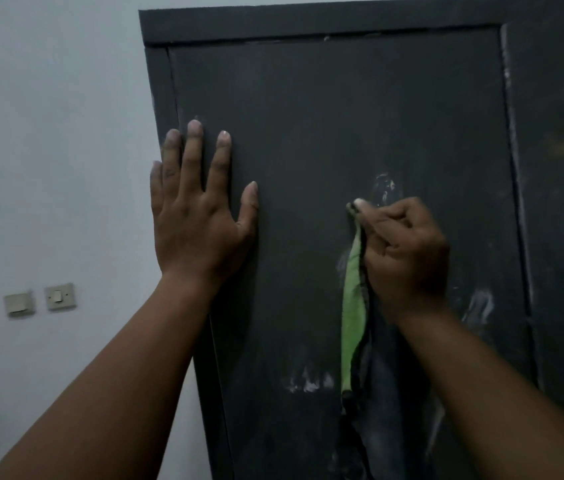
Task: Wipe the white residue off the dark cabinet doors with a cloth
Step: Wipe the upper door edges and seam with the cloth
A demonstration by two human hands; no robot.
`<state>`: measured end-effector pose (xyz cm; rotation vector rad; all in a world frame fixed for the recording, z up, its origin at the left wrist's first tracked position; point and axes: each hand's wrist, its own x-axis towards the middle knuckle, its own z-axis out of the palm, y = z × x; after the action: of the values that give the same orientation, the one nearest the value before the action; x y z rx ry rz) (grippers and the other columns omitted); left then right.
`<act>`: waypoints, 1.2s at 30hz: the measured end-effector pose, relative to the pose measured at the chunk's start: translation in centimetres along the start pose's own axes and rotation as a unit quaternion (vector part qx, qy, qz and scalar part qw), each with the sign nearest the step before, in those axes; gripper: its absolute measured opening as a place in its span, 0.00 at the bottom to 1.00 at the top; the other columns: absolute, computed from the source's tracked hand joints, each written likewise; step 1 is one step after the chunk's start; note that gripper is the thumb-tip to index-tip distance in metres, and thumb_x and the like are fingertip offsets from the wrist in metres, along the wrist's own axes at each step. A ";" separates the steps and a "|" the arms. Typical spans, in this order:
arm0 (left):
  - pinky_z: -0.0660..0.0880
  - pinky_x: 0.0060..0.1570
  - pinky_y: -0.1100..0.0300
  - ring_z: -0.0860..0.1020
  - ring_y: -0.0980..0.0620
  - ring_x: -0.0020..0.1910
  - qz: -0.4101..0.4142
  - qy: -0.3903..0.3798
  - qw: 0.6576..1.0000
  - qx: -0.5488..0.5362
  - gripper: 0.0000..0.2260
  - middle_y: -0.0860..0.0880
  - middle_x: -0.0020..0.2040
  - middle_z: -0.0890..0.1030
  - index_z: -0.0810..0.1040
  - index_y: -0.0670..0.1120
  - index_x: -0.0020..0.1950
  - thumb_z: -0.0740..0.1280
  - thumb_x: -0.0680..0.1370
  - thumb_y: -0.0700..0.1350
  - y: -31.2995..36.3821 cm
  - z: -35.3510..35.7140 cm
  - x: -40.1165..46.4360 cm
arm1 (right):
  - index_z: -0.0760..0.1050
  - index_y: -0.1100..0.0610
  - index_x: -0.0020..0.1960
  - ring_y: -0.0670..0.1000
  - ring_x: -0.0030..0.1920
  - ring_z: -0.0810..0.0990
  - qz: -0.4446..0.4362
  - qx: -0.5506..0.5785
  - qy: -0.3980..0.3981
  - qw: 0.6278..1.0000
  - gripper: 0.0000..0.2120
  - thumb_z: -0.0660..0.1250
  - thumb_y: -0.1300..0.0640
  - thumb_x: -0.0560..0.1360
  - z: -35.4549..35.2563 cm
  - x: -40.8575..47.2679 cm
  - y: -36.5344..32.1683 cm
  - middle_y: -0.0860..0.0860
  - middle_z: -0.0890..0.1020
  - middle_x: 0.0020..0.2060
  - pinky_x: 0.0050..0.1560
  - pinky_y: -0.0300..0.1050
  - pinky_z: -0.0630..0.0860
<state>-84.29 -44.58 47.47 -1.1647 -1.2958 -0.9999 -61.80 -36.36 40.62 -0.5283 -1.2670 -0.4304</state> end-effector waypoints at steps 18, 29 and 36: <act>0.43 0.82 0.42 0.45 0.43 0.85 -0.021 0.003 1.000 0.021 0.29 0.46 0.86 0.49 0.55 0.58 0.85 0.53 0.84 0.62 8.9 2.6 0.2 | 0.87 0.56 0.51 0.55 0.34 0.76 0.053 0.032 0.024 0.998 0.09 0.69 0.54 0.81 -1.6 5.0 5.0 0.53 0.77 0.39 0.33 0.48 0.71; 0.43 0.82 0.45 0.46 0.46 0.85 -0.037 0.020 0.999 0.015 0.29 0.48 0.86 0.50 0.56 0.57 0.85 0.54 0.84 0.61 9.6 3.1 0.0 | 0.87 0.54 0.55 0.58 0.34 0.78 -0.048 0.049 -0.060 0.996 0.10 0.67 0.56 0.82 -3.1 2.1 5.2 0.53 0.78 0.40 0.33 0.55 0.77; 0.44 0.82 0.46 0.47 0.47 0.85 -0.046 0.024 0.999 0.017 0.29 0.49 0.86 0.51 0.57 0.57 0.84 0.55 0.83 0.62 9.9 3.3 0.0 | 0.80 0.59 0.40 0.58 0.33 0.75 0.017 0.047 0.014 0.999 0.16 0.68 0.51 0.82 -0.7 8.4 4.6 0.53 0.76 0.39 0.33 0.46 0.67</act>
<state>-75.10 -39.71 46.53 -1.0576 -1.3339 -1.0628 -56.55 -33.22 48.04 -0.4610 -1.2430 -0.3467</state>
